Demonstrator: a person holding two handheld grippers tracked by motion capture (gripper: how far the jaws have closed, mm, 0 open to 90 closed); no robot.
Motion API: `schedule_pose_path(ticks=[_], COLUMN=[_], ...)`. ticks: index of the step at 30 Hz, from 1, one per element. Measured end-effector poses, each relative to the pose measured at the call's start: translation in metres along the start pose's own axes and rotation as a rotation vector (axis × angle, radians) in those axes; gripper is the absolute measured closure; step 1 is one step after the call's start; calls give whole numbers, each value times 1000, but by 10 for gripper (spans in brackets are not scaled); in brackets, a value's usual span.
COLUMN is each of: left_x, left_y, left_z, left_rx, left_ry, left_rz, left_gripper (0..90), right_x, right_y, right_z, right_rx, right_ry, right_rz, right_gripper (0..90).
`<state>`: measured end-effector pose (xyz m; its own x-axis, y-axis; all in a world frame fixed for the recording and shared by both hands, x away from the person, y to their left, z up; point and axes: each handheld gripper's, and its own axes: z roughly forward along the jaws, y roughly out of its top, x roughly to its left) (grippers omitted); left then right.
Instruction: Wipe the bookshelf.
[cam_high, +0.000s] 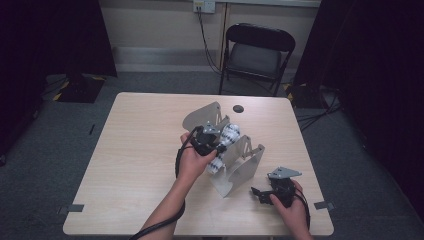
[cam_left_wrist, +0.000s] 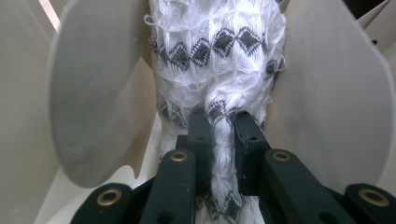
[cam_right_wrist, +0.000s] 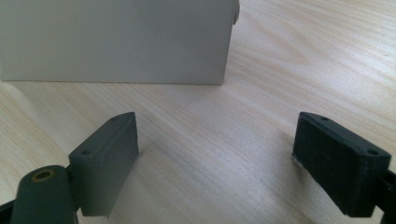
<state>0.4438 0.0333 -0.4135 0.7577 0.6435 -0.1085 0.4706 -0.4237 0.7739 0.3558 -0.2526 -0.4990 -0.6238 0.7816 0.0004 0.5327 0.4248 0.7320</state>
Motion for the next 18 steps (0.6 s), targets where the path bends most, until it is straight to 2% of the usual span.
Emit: schedule_pose_path(ticks=[4, 7, 18], left_x=[-1, -2, -3], left_y=[3, 7, 24], left_z=[-2, -9, -41], left_rx=[-5, -10, -62], left_ry=[6, 10, 35], left_rz=[0, 21, 54], left_gripper=[801, 801, 803], right_x=[0, 0, 0], right_y=[0, 0, 0], right_z=[0, 0, 0], right_rx=[0, 0, 0], right_ry=[0, 0, 0], right_rz=[0, 0, 0], right_gripper=[136, 136, 136])
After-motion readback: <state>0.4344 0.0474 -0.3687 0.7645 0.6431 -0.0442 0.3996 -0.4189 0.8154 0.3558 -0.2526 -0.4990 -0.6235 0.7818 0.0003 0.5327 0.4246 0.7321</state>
